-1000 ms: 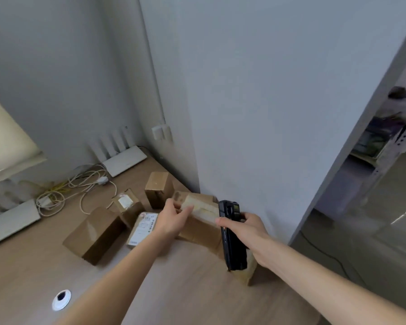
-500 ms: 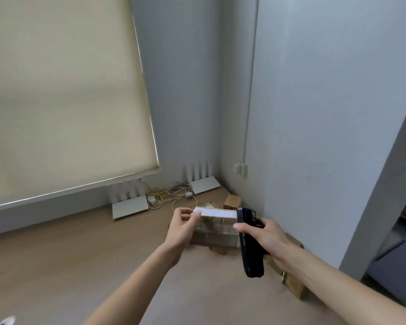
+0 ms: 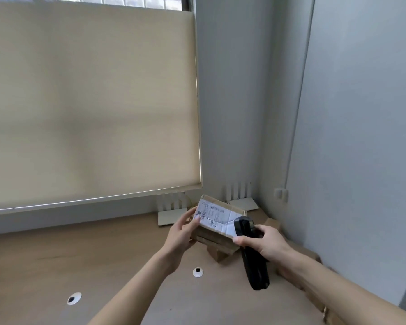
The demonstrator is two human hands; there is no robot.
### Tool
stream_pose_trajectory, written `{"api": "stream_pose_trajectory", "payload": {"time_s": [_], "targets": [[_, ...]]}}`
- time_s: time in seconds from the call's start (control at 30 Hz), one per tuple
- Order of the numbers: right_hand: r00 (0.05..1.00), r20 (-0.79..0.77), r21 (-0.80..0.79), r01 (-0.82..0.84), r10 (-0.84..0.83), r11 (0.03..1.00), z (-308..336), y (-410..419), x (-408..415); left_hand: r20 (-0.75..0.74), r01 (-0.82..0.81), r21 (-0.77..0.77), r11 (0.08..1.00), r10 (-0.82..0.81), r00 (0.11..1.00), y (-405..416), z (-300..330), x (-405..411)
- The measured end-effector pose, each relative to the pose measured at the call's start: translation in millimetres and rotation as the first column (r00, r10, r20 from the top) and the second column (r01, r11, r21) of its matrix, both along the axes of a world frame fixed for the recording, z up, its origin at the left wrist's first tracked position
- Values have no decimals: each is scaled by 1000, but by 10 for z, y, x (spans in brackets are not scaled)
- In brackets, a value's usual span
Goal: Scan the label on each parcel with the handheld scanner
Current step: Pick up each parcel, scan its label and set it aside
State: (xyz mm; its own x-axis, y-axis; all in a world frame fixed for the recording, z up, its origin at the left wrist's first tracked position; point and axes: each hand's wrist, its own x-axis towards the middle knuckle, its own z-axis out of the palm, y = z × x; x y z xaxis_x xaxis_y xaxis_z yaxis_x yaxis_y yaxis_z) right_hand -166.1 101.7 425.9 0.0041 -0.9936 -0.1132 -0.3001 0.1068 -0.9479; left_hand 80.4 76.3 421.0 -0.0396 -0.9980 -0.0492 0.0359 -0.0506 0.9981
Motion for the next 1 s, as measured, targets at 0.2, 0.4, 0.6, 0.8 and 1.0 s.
{"api": "stream_pose_trajectory", "payload": {"time_s": [0.2, 0.4, 0.6, 0.8, 1.0], "targets": [[925, -368, -31, -120, 100, 992, 90, -49, 152, 78, -86, -9, 996, 86, 993, 140, 49, 284], [565, -813, -15, -264, 142, 964, 366, -83, 373, 189, -117, -46, 992, 124, 974, 253, 62, 643], [426, -895, -2, -299, 132, 954, 471, -33, 686, 259, -164, -48, 985, 171, 951, 387, 85, 901], [395, -909, -7, -334, 133, 943, 497, -17, 857, 265, -196, -66, 978, 206, 942, 498, 119, 1052], [400, -909, -31, -343, 116, 939, 518, 19, 962, 264, -233, -68, 970, 243, 933, 590, 155, 1124]]}}
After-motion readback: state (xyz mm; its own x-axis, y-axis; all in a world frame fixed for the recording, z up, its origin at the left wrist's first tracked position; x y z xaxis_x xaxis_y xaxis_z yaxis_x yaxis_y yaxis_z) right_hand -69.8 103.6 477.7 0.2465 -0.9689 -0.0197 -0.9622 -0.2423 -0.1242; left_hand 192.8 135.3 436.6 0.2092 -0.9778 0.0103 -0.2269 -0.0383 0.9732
